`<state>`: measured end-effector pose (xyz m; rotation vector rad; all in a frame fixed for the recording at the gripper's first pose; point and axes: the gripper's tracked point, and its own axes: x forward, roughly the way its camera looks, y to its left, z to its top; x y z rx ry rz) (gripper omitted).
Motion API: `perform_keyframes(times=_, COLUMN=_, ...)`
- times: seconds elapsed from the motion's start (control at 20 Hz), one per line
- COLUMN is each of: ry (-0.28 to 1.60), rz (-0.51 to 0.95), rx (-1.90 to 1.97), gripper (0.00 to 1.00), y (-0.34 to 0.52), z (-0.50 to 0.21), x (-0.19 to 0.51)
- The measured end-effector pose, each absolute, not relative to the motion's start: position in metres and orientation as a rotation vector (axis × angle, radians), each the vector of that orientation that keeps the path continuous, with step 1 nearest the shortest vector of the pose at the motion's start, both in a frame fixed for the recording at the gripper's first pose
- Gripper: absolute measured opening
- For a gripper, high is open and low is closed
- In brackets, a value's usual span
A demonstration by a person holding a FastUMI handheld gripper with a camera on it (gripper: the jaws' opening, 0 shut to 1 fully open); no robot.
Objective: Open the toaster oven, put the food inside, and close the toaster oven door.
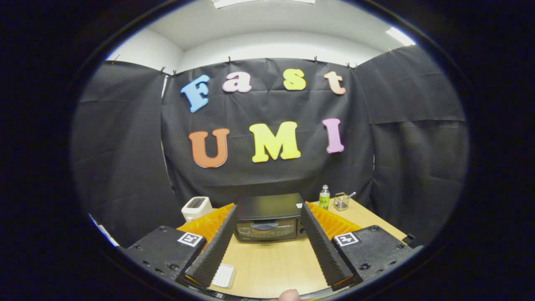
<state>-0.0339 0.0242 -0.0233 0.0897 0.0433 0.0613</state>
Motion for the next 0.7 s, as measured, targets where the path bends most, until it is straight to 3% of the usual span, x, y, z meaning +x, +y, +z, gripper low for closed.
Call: perform_keyframes(times=0.7, ry=0.037, rz=0.066, rx=0.068, gripper=0.99, y=0.0234, z=-0.0230, x=-0.0292)
